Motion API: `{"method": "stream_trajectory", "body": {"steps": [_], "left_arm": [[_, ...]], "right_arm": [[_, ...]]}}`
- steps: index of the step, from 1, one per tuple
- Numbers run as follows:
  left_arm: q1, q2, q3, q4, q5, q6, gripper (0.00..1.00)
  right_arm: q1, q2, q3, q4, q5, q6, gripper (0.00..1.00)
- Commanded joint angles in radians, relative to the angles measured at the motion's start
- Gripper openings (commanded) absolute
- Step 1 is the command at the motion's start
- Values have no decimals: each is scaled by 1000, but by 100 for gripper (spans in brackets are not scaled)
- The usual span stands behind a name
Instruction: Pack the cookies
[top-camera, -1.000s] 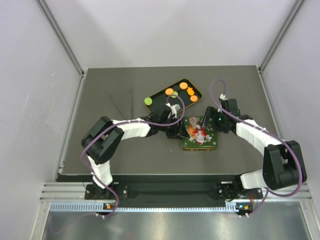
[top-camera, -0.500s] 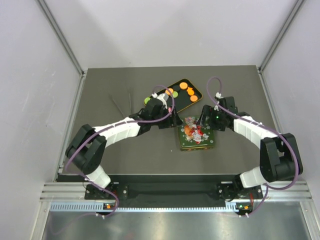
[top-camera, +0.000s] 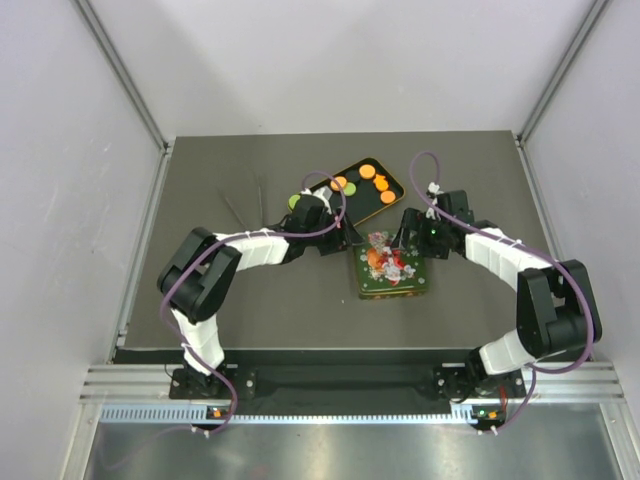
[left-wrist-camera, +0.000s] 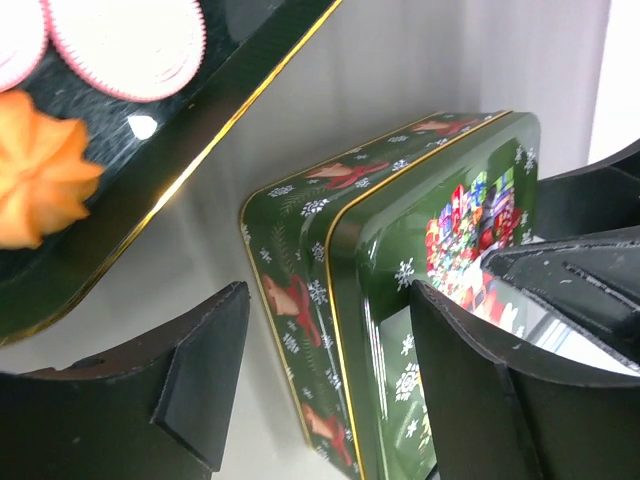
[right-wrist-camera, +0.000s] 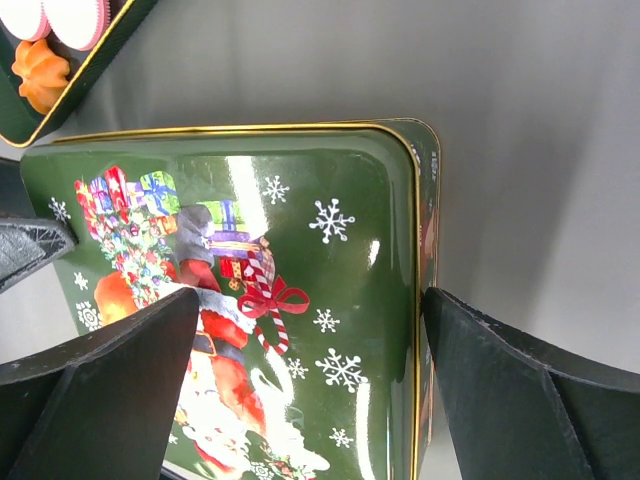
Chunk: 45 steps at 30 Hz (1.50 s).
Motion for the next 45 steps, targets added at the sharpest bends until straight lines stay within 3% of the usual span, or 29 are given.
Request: {"method": "stream_trajectory", "body": {"steps": [1, 26, 45], "left_arm": [[-1, 56, 8, 54, -37, -20, 68], [-3, 171, -157, 123, -72, -115, 43], [-32, 149, -256, 152, -88, -127, 36]], "right_arm": [[12, 13, 5, 12, -4, -27, 93], [36, 18, -11, 61, -37, -7, 93], [4, -39, 30, 65, 89, 45, 100]]}}
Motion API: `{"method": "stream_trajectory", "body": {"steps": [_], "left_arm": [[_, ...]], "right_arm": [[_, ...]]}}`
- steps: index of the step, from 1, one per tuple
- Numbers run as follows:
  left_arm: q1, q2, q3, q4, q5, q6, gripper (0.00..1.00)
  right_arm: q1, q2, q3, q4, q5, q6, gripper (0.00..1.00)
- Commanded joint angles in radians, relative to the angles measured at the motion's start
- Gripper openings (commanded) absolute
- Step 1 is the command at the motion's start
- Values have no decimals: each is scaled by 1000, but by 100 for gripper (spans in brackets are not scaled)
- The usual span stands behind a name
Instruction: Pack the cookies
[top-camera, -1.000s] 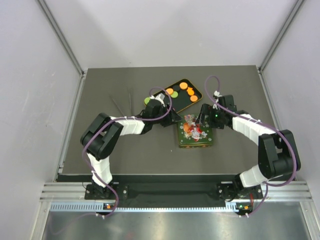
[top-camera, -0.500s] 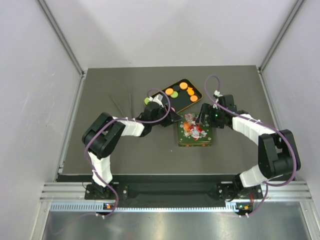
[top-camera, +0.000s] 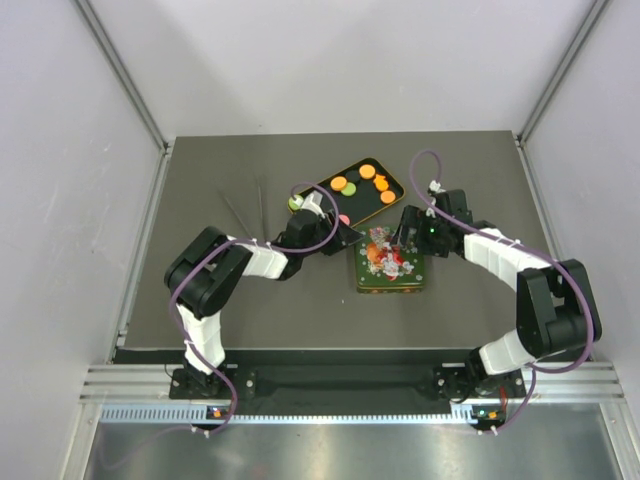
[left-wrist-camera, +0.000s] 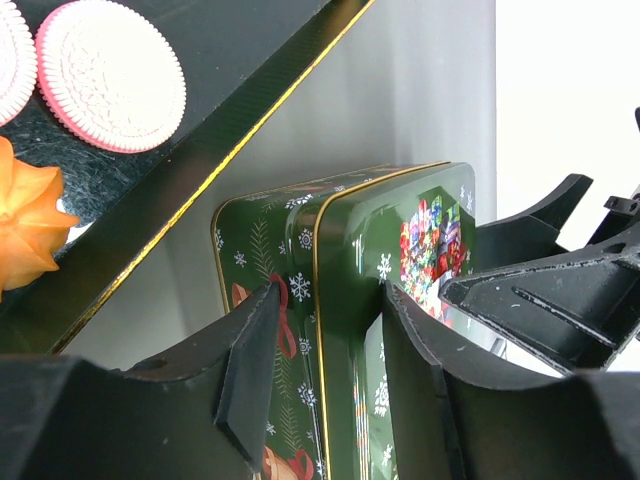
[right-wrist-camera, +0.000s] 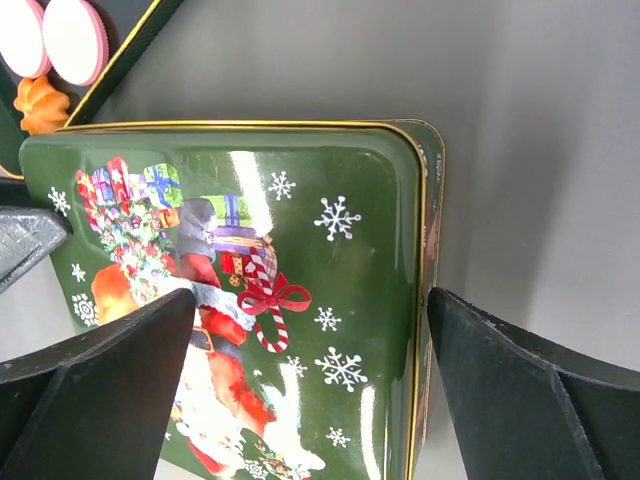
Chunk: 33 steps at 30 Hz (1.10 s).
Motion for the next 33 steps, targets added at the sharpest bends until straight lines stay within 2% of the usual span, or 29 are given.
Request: {"method": "stream_trajectory", "body": {"steps": [1, 7, 13, 15, 18, 19, 25, 27, 31, 33], "left_arm": [[-28, 83, -90, -302, -41, 55, 36], [-34, 88, -98, -298, -36, 55, 35], [-35, 86, -96, -302, -36, 60, 35], [-35, 86, -96, -304, -35, 61, 34], [-35, 74, -107, -304, -39, 63, 34], [-37, 66, -111, -304, -42, 64, 34], [-58, 25, -124, -312, -58, 78, 32], [-77, 8, -131, -313, -62, 73, 32], [-126, -50, -147, -322, -76, 64, 33], [-155, -75, -150, -327, -82, 55, 34]], "right_arm": [[-24, -43, 33, 34, 37, 21, 100], [-97, -18, 50, 95, 22, 61, 100], [-113, 44, 49, 157, 37, 115, 99], [-110, 77, 49, 155, 42, 119, 93], [-102, 110, 26, 144, 74, 110, 77], [-96, 112, 15, 143, 79, 104, 68], [-73, 118, 3, 138, 65, 89, 45], [-58, 126, 41, 114, 62, 78, 47], [10, 181, 139, 62, 63, 37, 57], [45, 199, 194, 52, 54, 24, 58]]}}
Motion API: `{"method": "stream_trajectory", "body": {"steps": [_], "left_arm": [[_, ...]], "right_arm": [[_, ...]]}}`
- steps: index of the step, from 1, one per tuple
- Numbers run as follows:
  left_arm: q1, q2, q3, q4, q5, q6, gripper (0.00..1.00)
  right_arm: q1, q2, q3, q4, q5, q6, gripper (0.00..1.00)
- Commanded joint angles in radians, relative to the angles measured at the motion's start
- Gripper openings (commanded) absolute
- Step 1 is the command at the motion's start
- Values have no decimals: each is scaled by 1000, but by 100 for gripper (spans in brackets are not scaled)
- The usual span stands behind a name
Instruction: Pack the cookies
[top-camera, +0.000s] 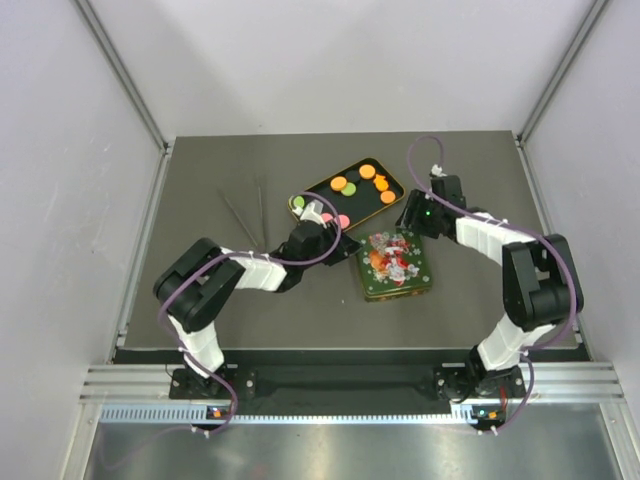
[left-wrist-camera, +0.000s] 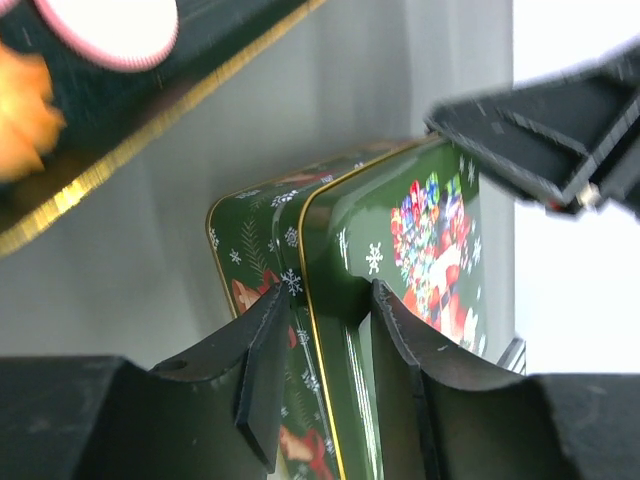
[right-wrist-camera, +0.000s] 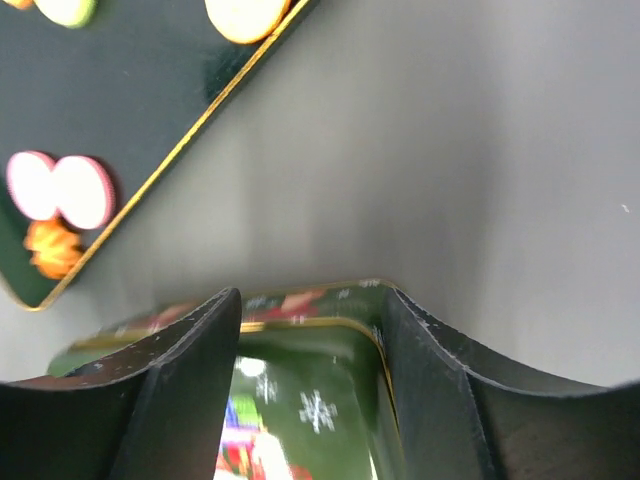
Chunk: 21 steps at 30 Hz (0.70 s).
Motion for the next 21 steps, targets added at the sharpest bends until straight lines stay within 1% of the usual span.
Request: {"method": "stream_trajectory", "body": {"steps": [1, 4, 6, 8, 9, 12, 14, 15, 18, 21], "left_arm": [[-85, 18, -66, -309, 34, 53, 35], [-103, -10, -73, -307, 33, 41, 37], [-108, -40, -79, -318, 28, 40, 43], [-106, -65, -79, -339, 11, 50, 48], [-100, -94, -76, -371, -9, 73, 52], [-71, -161, -70, -428, -23, 119, 61], [-48, -212, -53, -462, -23, 159, 63], [-42, -227, -44, -500, -21, 174, 64], [-20, -272, -1, -578, -10, 233, 64], [16, -286, 37, -603, 23, 277, 66]], "right_arm": [[80, 62, 97, -78, -31, -56, 59], [127, 96, 175, -101, -50, -80, 60], [155, 110, 233, -124, -38, -99, 62], [155, 113, 267, -158, -12, -105, 65], [147, 108, 293, -170, 4, -108, 65], [112, 62, 328, -205, 56, -106, 73], [75, 32, 339, -221, 71, -99, 77], [63, 0, 342, -228, 79, -96, 81], [29, -69, 339, -265, 127, -91, 85], [6, -151, 287, -275, 136, -68, 88]]}}
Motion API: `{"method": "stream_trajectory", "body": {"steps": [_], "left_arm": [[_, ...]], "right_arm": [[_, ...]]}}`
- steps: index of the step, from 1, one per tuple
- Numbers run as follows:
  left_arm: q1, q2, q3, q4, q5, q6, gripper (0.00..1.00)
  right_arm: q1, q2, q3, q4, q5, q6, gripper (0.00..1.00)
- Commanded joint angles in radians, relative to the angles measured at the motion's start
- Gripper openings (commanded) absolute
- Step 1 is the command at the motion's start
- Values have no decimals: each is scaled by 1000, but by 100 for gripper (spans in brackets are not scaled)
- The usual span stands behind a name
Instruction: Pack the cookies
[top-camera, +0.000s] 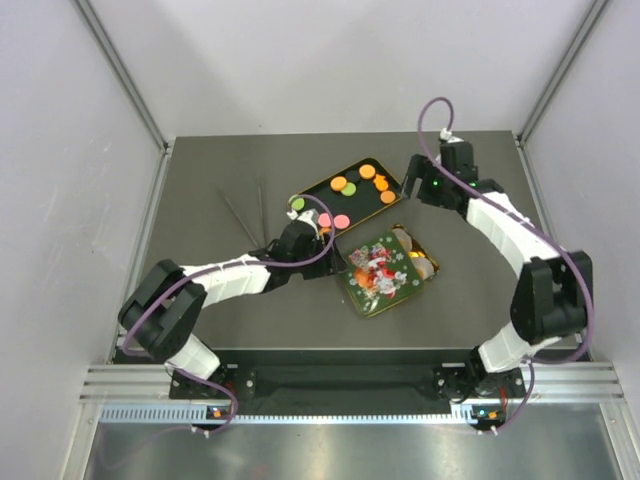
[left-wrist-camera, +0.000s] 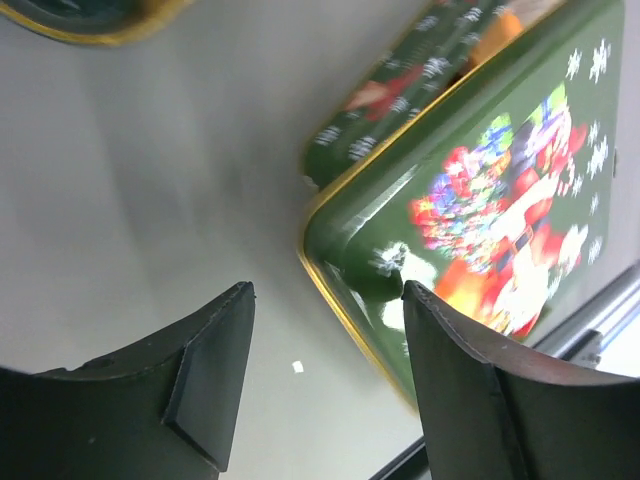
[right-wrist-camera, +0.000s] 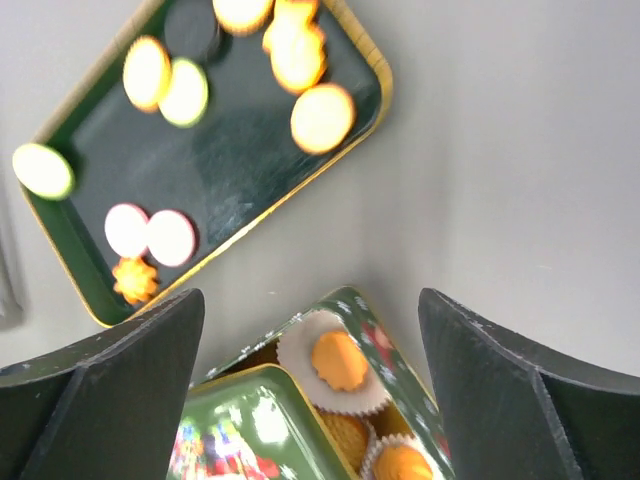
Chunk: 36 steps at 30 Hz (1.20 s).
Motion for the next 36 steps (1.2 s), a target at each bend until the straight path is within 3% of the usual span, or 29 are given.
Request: {"method": "stream_trajectory", "body": {"steps": [1, 8, 13, 18, 36], "left_arm": [[42, -30, 68, -117, 42, 107, 66], [71, 109, 215, -150, 182, 170, 66], [70, 140, 194, -85, 211, 126, 66], [73, 111, 166, -76, 189, 123, 69], [119, -95, 146, -243, 179, 178, 72]], "right_arm": [[-28, -137, -21, -22, 31, 26, 89], [-34, -284, -254, -12, -41, 47, 89], [-34, -323, -337, 3, -68, -12, 94], [-26, -313, -399, 106, -144, -20, 98], [-23, -206, -431, 212, -141, 3, 100]]}}
